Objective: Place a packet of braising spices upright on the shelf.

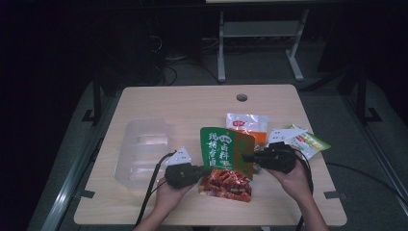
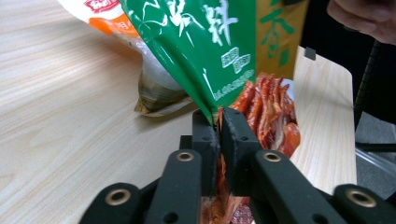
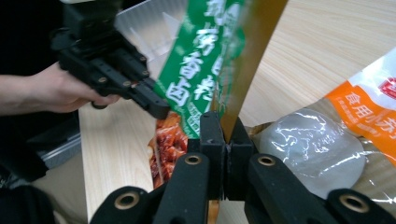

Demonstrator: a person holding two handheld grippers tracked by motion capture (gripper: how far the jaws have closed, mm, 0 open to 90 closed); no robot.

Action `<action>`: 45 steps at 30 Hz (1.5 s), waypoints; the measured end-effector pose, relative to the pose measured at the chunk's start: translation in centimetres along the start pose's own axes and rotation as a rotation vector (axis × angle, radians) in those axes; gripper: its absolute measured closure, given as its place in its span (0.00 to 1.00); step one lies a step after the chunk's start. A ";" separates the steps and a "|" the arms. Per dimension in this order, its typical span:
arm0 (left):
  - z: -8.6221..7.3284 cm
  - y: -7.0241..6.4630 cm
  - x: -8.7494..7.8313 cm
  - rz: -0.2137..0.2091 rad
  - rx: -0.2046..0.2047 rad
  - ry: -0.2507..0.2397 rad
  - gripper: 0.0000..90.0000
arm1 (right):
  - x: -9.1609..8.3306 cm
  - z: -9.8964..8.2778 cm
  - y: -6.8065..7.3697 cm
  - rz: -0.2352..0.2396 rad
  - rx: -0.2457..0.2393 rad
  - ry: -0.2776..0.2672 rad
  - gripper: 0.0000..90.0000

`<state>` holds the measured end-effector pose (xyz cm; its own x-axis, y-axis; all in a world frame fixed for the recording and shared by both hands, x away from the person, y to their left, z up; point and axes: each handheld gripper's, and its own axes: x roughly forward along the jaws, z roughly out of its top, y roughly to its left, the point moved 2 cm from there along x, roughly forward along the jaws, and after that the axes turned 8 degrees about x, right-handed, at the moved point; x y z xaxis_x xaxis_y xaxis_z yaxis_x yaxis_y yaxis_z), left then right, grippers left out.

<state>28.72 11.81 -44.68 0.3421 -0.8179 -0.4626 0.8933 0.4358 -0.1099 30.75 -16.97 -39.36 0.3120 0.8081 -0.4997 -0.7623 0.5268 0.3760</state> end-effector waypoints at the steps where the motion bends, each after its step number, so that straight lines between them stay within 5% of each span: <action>1: -0.1 -0.1 -0.1 0.001 0.000 -0.004 0.95 | 0.1 -0.1 -0.1 -0.007 0.014 0.000 0.93; 6: -0.5 -0.2 -0.4 0.007 -0.004 -0.014 0.95 | 0.9 -0.7 -0.3 -0.011 0.054 0.015 0.80; 13: -0.8 -0.5 -0.6 0.015 -0.009 -0.023 0.95 | 2.3 -1.1 0.1 -0.030 0.094 0.023 0.74; 17: -1.0 -0.7 -0.9 0.014 -0.002 -0.014 0.95 | 2.8 -1.2 0.2 -0.009 0.127 0.023 0.97; 21: -1.0 -0.8 -1.0 0.021 0.019 0.000 0.92 | 2.8 -1.2 0.3 0.006 0.134 0.029 0.99; 30: -1.0 -2.1 -2.6 0.059 0.100 0.021 0.74 | 1.3 -0.6 2.0 0.055 0.066 0.006 0.99; 45: -1.9 -2.3 -4.5 0.012 0.099 0.004 0.61 | -0.5 0.4 3.4 0.019 -0.010 -0.039 1.00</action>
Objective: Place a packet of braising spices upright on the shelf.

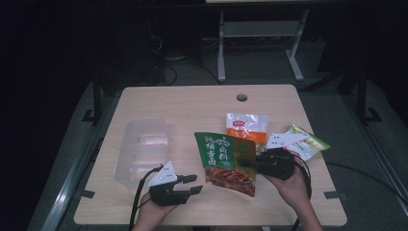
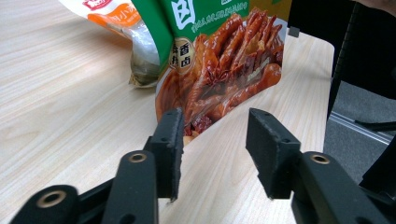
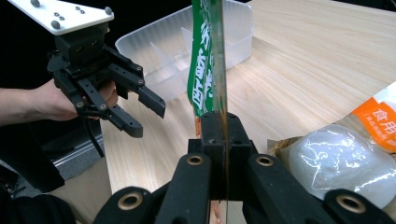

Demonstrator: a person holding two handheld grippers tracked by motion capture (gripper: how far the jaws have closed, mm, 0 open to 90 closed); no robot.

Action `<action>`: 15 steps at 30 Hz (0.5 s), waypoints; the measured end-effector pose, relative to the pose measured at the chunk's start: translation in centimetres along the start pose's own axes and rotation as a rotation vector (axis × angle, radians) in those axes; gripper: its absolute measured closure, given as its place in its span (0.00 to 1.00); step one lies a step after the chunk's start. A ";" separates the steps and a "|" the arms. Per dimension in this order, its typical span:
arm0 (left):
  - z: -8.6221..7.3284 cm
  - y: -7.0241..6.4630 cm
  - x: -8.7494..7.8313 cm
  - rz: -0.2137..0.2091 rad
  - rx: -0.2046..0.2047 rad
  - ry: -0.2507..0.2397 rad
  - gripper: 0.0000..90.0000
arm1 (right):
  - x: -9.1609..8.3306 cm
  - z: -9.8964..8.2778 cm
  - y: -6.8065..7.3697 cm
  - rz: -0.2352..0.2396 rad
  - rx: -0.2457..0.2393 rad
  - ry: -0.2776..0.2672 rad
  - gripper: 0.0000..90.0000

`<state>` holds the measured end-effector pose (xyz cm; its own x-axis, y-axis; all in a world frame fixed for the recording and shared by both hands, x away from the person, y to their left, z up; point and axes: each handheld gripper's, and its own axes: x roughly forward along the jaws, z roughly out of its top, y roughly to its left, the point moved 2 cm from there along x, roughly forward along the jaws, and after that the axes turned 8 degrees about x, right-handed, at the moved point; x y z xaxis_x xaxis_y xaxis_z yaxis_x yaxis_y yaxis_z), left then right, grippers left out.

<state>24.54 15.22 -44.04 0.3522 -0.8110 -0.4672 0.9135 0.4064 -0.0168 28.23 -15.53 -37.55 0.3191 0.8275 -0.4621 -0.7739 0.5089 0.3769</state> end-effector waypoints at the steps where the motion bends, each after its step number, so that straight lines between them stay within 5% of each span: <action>1: 0.0 0.0 -0.1 -0.003 0.001 -0.005 0.61 | 0.0 0.1 0.1 0.000 -0.002 0.000 1.00; 15: -0.3 -0.6 -0.1 -0.042 0.049 0.008 0.50 | 0.5 2.1 0.9 -0.014 -0.036 -0.023 1.00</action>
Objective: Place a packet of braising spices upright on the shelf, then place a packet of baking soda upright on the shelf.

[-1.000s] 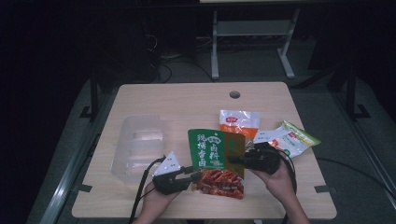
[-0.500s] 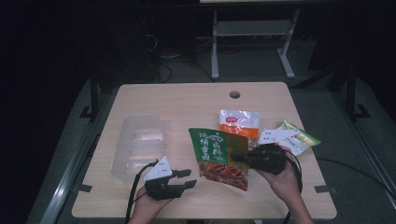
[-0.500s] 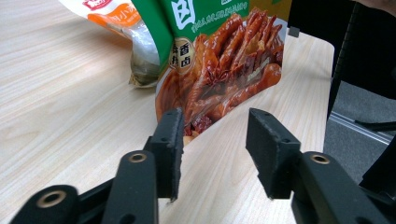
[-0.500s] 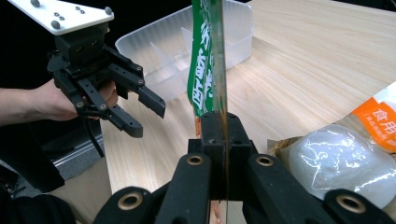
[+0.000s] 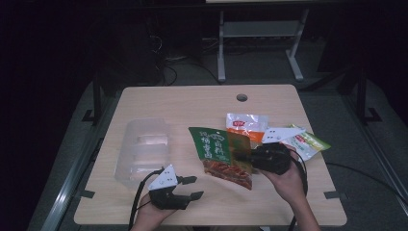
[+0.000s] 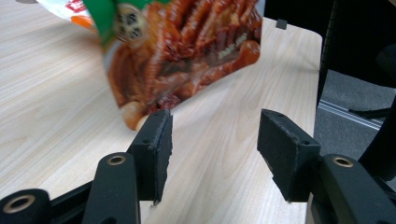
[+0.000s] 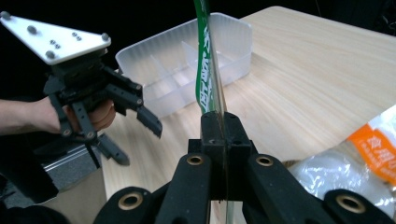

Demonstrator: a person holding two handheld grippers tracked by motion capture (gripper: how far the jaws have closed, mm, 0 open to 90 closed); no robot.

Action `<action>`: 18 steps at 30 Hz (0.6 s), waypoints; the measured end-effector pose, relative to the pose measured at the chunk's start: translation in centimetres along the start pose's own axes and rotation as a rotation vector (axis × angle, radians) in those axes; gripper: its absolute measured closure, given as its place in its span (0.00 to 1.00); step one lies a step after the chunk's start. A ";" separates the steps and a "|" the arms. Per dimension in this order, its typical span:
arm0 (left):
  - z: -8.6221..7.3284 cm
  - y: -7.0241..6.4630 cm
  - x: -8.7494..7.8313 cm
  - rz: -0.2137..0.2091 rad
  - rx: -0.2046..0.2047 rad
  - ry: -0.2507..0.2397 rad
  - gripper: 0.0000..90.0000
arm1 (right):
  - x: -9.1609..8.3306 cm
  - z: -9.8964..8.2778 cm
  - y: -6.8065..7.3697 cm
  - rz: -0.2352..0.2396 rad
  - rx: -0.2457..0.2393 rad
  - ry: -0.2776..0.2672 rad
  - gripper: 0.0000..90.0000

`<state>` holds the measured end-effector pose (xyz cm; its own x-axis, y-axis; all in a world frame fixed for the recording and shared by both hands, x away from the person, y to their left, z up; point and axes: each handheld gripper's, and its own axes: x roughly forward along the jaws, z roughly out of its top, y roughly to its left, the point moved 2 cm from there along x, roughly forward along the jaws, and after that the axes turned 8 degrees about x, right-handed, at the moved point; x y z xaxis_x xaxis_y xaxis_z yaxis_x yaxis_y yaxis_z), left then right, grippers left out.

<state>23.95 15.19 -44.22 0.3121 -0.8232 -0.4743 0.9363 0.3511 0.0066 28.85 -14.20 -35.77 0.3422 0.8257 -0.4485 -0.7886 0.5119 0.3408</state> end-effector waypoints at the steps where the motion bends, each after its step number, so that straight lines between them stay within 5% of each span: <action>1: 0.0 0.0 0.0 -0.005 0.004 0.001 0.50 | 0.1 0.3 0.1 0.001 -0.008 -0.003 1.00; 10: 0.1 -0.4 -0.1 -0.006 0.012 -0.004 0.48 | 1.6 3.2 0.3 0.006 -0.034 -0.013 1.00; 18: 0.2 -0.5 -0.1 -0.011 0.015 -0.008 0.47 | 2.9 4.0 0.1 0.017 -0.031 0.001 1.00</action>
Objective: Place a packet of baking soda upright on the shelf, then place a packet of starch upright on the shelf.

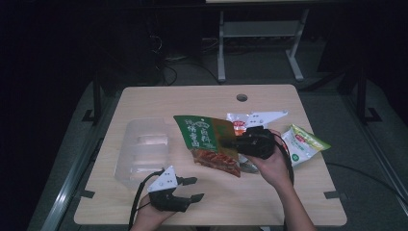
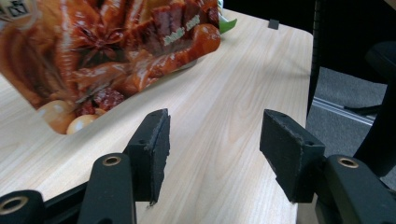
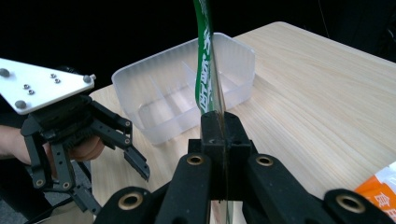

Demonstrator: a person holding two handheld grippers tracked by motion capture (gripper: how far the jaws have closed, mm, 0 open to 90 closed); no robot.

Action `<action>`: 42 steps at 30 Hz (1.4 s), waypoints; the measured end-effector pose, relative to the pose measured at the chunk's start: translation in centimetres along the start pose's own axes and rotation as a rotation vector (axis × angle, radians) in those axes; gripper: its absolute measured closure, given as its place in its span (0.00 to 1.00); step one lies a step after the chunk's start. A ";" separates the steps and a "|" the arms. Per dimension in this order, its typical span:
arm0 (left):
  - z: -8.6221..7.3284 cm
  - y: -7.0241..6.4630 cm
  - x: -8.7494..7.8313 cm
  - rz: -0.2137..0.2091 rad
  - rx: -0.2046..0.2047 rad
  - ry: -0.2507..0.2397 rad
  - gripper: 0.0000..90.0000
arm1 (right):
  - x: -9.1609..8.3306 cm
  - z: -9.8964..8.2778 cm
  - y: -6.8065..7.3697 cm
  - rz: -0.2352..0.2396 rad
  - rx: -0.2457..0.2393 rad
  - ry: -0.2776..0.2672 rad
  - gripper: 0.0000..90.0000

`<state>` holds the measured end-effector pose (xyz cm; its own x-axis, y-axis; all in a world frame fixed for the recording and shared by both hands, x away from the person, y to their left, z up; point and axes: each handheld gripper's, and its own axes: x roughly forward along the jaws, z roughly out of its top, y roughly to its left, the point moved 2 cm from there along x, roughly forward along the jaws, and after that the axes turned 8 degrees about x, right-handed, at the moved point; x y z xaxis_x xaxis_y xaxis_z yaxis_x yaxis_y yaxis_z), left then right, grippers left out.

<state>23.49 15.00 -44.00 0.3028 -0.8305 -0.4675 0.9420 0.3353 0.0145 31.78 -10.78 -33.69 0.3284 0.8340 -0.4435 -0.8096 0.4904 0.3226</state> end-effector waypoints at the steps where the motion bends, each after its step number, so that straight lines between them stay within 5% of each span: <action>1: 0.0 0.0 0.0 -0.002 0.003 0.002 0.47 | 0.1 0.1 0.0 0.001 0.002 0.002 1.00; 15: 0.1 -0.3 0.1 -0.030 0.008 -0.008 0.45 | 3.3 5.1 0.7 0.019 -0.026 0.000 1.00; 28: 0.4 -0.1 0.2 -0.026 -0.010 -0.023 0.44 | 8.3 10.1 0.9 0.073 -0.036 -0.006 1.00; 42: 0.1 0.2 -0.2 -0.019 0.018 -0.009 0.43 | 14.1 12.9 1.6 0.098 -0.060 0.006 1.00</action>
<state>23.62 15.16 -43.81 0.2863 -0.8404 -0.4602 0.9499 0.3117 0.0216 41.41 4.98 -28.60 0.2438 0.8754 -0.4175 -0.8654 0.3907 0.3138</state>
